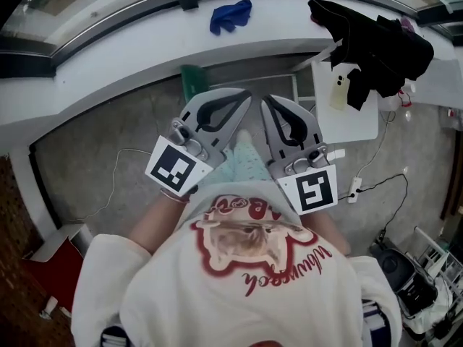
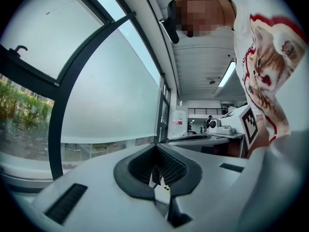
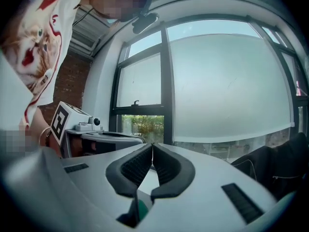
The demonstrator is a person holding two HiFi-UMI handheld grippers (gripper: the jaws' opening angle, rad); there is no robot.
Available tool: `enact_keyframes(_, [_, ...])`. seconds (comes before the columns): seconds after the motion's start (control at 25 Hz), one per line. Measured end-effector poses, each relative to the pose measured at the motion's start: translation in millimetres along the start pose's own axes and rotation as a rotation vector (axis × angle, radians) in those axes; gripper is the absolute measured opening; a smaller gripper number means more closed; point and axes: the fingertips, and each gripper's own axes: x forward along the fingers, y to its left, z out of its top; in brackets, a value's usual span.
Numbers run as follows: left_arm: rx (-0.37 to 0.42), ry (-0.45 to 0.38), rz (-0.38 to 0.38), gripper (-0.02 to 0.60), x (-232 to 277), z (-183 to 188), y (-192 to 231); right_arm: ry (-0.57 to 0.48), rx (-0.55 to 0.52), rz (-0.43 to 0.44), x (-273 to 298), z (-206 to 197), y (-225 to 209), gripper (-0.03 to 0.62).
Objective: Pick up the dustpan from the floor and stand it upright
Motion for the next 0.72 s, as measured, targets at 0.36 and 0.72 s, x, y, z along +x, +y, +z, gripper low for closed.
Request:
enact_keyframes(0.36, [-0.047, 0.069, 0.052, 0.019, 33.4, -69.8, 50.8, 0.059, 0.038, 0.000, 45.7, -73.4, -42.8, 0.025])
enact_keyframes(0.72, [-0.107, 0.119, 0.073, 0.020, 67.8, -170.4, 94.8, 0.097, 0.068, -0.101, 74.8, -186.4, -100.3, 0.025])
